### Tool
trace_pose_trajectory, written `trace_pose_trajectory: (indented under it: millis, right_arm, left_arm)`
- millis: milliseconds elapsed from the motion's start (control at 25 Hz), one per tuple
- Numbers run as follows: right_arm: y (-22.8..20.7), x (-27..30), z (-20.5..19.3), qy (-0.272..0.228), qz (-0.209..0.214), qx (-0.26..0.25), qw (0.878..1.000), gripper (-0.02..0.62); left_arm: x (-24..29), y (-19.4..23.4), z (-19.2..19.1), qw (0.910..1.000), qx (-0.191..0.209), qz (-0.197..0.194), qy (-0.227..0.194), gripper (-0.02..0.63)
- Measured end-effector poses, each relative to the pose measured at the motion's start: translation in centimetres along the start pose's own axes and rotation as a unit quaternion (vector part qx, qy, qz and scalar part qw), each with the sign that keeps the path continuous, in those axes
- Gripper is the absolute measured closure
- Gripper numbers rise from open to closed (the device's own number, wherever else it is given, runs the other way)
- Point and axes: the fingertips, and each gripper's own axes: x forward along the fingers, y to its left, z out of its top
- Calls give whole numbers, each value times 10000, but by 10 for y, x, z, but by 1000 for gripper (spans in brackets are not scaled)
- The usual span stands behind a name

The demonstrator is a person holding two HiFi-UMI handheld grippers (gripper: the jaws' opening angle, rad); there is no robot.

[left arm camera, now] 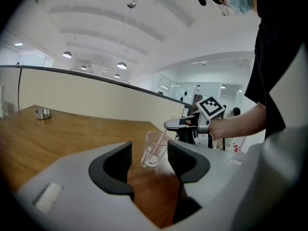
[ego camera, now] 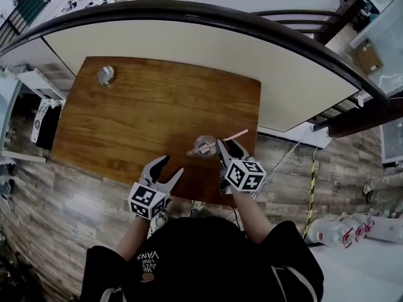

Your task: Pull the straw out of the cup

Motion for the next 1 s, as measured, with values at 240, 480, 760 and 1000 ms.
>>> trace_pose_trajectory:
  millis: [240, 480, 760, 1000]
  right_arm:
    - [1, 9, -2, 17, 65, 59, 10000, 463]
    - [3, 10, -1, -33, 85, 17, 10000, 533]
    - [9, 3, 9, -195, 55, -78, 9998, 554]
    - [19, -10, 21, -379, 11, -159, 9992, 555]
  left_arm:
    - [-5, 2, -7, 9999, 33, 89, 84, 389]
    - [-10, 5, -7, 9998, -29, 164, 71, 388]
    - [-15, 7, -3, 9999, 17, 134, 14, 389]
    - [-28, 6, 1, 9999, 91, 99, -39, 388]
